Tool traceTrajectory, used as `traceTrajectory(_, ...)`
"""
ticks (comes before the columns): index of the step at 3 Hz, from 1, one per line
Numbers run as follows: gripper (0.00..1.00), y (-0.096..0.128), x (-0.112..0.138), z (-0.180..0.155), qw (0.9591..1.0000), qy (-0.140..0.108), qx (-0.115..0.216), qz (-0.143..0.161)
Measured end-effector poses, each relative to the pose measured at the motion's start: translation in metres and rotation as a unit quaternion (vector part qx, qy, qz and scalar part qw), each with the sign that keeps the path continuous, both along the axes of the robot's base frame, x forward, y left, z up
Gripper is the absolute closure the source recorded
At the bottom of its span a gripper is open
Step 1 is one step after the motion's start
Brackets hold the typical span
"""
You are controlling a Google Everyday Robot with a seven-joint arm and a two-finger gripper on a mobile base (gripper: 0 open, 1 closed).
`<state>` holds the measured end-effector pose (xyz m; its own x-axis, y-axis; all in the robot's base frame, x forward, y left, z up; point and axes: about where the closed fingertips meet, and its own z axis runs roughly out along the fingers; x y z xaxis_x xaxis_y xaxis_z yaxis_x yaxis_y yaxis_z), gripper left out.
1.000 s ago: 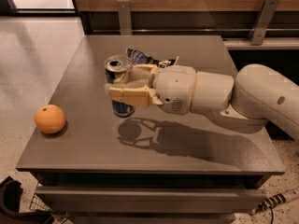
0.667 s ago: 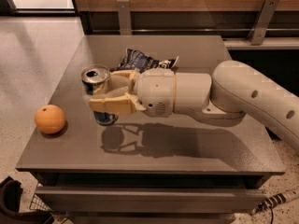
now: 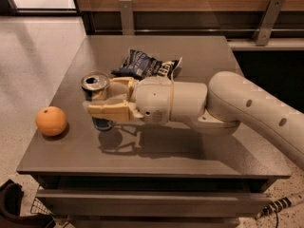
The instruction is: Move redbull can near orange
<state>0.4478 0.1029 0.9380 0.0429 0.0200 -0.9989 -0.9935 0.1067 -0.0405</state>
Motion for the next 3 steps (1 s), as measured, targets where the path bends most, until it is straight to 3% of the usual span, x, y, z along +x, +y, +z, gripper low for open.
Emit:
traceTrajectory(1, 1.0, 0.028, 0.007, -0.023, 0.9997, 0.005, 0.014, 0.019)
traceTrajectory(2, 1.0, 0.041, 0.01, -0.033, 0.9994, 0.01, 0.009, 0.031)
traceTrajectory(3, 1.0, 0.047, 0.009, -0.042, 0.9986, 0.024, -0.027, 0.038)
